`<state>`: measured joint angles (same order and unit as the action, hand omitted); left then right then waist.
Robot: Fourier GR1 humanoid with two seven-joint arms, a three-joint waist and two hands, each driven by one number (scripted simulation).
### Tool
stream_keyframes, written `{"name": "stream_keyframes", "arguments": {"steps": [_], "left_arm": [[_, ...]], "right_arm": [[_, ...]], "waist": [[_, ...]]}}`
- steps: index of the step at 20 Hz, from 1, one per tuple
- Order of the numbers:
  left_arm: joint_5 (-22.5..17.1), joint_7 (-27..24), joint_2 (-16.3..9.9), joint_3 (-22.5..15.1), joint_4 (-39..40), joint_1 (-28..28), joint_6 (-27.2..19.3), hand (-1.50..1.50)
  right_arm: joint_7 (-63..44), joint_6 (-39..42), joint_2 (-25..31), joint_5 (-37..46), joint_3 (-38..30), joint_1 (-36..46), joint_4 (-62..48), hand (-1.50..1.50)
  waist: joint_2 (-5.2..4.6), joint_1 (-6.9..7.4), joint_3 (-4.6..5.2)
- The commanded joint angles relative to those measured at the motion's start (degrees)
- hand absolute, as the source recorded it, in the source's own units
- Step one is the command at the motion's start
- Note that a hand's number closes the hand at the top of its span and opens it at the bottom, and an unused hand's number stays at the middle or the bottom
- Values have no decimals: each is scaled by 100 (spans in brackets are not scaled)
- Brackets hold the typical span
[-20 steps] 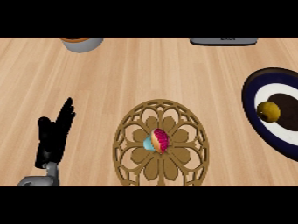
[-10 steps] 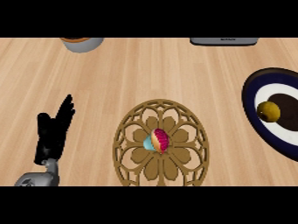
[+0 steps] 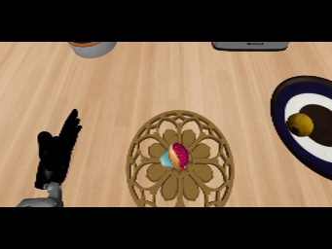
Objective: Pick the lemon from the placemat and place it in the plate
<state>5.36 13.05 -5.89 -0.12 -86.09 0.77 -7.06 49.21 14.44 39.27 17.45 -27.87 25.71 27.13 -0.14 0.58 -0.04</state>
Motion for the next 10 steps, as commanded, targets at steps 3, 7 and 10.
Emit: {"name": "stream_keyframes", "arguments": {"steps": [3,7,10], "left_arm": [[-169,87,-102,219,52,102,180,0],[115,-113,160,57,439,300,-119,0],[66,-188,115,33,247,101,17,0]], "right_arm": [[307,-154,309,33,54,218,-549,-150],[660,-171,605,79,-12,273,-1198,-150],[792,-394,422,99,72,200,-1209,-150]], "waist": [[-2,0,-1],[-20,26,-7],[-13,22,-6]]}}
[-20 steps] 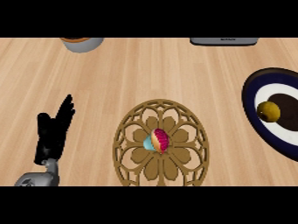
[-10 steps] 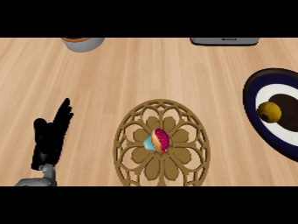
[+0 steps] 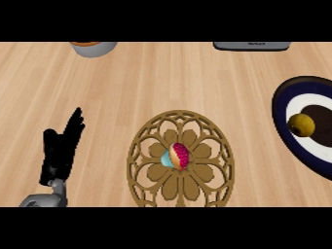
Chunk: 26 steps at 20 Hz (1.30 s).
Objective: Pick the lemon from the placemat and place it in the plate
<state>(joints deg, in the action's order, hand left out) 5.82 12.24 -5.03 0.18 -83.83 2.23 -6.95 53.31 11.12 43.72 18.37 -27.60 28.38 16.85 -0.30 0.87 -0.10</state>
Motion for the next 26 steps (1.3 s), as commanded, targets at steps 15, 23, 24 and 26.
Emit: {"name": "stream_keyframes", "arguments": {"steps": [15,23,24,26], "left_arm": [[127,288,132,-111,-115,233,-67,0],[18,-188,13,5,99,-21,123,0],[11,398,-38,70,-103,417,60,0],[94,-6,76,1,229,290,10,0]], "right_arm": [[458,423,960,-350,-394,-125,-691,-150],[540,-184,777,-486,-586,-365,-874,-150],[292,-91,927,-420,-523,-123,-814,-150],[313,-423,868,-350,-477,-150,-789,-150]], "waist": [[-29,40,-19],[-53,73,-28],[-64,110,-37],[-75,103,-33]]}}
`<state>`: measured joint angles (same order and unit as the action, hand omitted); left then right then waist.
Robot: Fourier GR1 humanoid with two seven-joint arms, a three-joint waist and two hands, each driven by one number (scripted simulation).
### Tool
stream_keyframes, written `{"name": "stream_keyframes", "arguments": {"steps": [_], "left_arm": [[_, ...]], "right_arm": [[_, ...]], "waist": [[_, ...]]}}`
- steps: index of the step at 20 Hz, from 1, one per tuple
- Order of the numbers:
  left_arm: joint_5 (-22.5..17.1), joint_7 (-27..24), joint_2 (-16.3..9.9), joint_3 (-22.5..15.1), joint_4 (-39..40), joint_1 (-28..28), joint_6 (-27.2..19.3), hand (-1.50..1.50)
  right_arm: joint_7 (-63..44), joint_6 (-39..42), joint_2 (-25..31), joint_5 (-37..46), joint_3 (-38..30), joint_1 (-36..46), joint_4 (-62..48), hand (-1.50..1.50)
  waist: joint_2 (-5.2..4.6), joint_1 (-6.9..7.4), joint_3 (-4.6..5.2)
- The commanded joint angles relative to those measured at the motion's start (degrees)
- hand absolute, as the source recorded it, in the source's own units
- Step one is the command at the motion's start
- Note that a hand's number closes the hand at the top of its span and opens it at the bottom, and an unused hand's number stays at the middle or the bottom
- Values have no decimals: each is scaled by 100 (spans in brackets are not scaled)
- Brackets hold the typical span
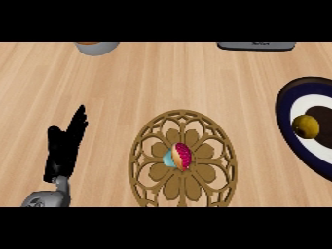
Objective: Pick the lemon from the placemat and place it in the plate
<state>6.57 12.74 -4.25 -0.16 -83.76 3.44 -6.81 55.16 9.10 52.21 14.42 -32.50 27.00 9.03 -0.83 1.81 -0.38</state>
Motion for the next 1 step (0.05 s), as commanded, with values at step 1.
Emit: {"name": "stream_keyframes", "arguments": {"steps": [1], "left_arm": [[-104,-131,-77,112,72,-97,99,0]], "right_arm": [[249,-243,-44,16,-13,-132,-26,-150]], "waist": [[1,8,0]]}}
